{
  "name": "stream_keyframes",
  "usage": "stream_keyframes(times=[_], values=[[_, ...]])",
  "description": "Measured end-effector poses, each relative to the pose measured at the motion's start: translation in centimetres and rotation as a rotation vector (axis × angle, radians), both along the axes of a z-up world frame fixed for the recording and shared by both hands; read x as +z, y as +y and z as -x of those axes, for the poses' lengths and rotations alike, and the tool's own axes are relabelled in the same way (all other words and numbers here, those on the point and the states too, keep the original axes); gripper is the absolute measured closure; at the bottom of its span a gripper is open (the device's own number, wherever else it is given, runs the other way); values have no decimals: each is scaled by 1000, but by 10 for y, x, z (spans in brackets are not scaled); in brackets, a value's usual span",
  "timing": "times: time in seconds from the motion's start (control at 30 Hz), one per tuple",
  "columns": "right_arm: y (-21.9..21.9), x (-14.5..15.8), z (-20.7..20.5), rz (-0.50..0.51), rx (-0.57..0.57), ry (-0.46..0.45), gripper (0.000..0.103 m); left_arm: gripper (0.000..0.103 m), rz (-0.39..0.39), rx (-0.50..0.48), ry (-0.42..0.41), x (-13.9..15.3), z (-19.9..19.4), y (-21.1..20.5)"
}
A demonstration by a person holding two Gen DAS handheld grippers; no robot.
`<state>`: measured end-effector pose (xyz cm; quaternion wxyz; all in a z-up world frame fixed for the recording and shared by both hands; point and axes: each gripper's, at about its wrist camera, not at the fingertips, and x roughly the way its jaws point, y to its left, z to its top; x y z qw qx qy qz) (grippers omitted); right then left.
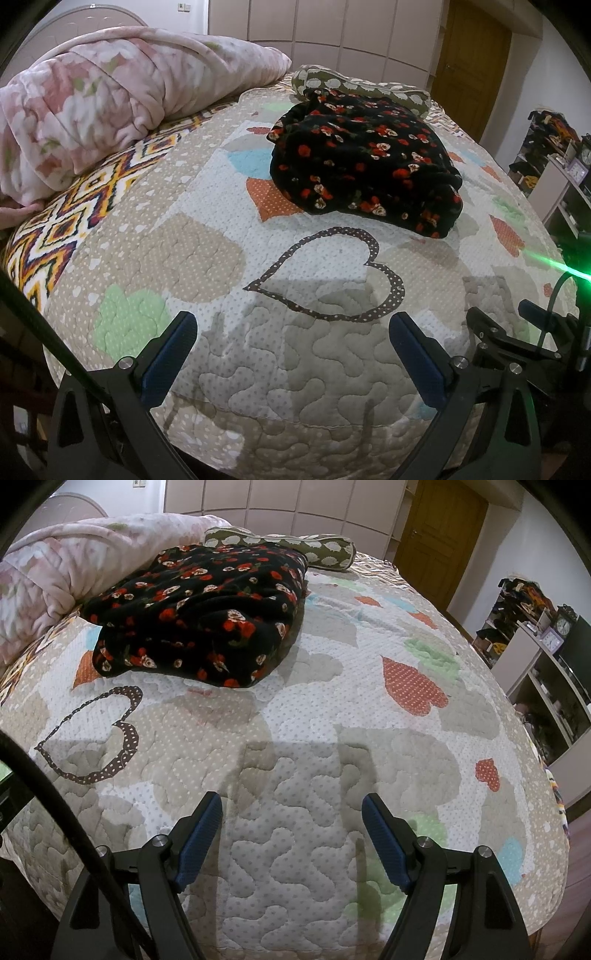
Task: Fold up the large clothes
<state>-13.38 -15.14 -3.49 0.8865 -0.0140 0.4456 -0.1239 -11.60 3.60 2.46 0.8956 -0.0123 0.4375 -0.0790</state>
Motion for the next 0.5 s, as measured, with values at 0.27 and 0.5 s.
stream_keyframes(times=[0.27,0.5], values=[[0,0,0,1,1,1,20,0,0,0,3,-1,0,0],[0,-1,0,1,1,1,20,0,0,1,10,-4,0,0]])
